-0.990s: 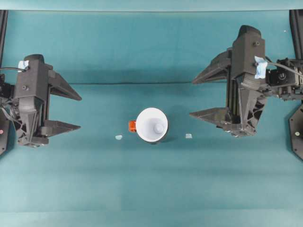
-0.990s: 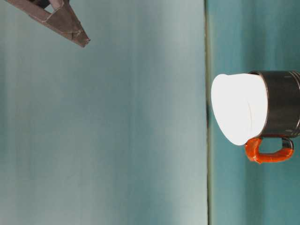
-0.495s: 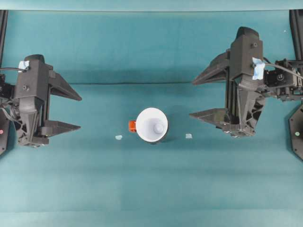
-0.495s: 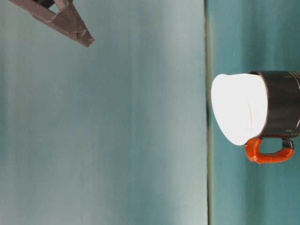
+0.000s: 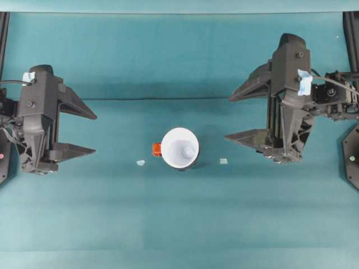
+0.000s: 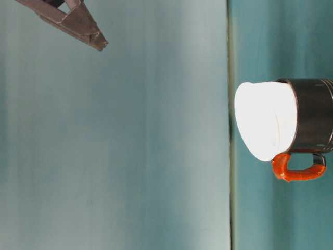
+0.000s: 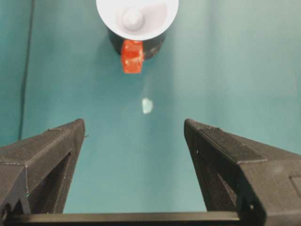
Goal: Put the paper cup into the moved red handle cup holder.
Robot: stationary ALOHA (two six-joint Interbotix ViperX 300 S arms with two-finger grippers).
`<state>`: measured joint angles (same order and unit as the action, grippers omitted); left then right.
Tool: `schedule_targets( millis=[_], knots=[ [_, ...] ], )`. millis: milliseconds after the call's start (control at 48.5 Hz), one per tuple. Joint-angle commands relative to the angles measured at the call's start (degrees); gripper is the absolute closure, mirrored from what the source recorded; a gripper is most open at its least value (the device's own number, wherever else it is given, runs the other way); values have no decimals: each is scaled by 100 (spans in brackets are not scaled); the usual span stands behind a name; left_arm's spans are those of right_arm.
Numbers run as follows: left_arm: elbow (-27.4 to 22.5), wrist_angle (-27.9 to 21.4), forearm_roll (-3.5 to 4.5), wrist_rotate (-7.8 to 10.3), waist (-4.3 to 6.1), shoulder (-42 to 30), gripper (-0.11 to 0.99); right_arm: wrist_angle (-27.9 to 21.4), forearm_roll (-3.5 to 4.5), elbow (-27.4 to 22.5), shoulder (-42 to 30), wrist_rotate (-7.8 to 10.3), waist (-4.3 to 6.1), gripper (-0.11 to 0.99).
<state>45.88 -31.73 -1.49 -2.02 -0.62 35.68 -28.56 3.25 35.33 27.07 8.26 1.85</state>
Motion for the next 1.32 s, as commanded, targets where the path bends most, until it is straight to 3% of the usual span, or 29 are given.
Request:
schedule_targets(
  millis=[0,165,1300],
  knots=[
    [-62,44,-9,-62,9,18,-2,70,-18,-53,26,-18,-18,2],
    [-62,44,-9,-158,0,18,-2,79,-18,-53,18,-26,-18,3],
    [-53,88,-18,-158,0,18,-2,79,-26,-53,-26,-26,-18,3]
  ],
)
